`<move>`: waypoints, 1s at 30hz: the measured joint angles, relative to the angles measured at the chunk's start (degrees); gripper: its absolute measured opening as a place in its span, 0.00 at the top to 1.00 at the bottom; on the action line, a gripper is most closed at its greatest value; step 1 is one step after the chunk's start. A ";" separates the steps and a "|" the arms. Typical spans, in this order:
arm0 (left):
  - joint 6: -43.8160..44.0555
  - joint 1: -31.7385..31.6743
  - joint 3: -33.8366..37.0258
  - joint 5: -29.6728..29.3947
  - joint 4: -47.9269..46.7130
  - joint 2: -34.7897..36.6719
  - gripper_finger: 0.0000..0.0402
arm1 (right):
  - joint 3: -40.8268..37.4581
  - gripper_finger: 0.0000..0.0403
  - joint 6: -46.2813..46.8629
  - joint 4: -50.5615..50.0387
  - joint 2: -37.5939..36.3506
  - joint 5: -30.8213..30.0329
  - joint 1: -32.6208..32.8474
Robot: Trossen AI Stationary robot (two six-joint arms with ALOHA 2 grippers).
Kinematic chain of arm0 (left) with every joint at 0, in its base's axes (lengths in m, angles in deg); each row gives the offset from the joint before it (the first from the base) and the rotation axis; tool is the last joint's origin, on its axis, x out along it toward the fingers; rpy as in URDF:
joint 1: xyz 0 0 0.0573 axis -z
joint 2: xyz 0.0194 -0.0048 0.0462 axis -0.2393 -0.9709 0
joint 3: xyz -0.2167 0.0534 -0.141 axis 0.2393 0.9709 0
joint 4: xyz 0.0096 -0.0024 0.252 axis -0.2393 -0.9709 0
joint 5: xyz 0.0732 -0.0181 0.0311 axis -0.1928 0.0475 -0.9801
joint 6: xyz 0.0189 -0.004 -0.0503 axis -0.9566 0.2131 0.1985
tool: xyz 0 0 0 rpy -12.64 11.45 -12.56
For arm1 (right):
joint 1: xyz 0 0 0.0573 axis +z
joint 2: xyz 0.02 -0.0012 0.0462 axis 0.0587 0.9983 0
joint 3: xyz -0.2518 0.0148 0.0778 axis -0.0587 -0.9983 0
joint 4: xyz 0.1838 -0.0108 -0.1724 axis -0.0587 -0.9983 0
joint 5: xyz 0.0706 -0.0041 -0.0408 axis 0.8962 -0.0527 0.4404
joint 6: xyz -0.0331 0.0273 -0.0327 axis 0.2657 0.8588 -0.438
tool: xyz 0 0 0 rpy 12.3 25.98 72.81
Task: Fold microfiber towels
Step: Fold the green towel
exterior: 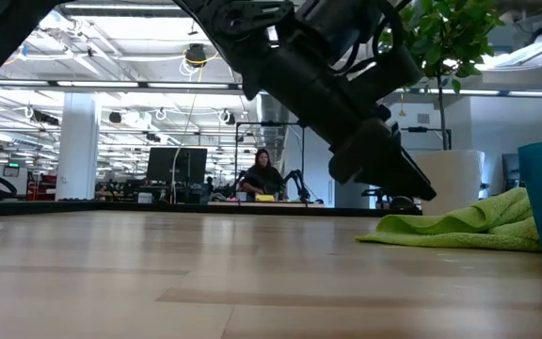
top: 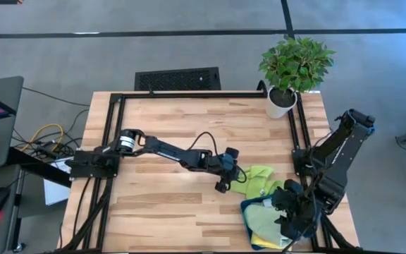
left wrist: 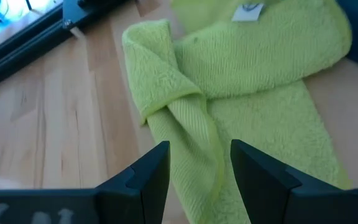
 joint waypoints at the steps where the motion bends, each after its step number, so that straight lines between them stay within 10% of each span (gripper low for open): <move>1: 0.08 0.04 0.00 0.21 0.25 0.00 0.59 | 0.00 0.41 -0.01 0.02 0.00 0.01 0.00; 30: 3.81 0.96 -0.07 -0.93 6.65 -4.63 0.59 | 0.00 0.41 0.48 0.04 0.04 -1.15 0.00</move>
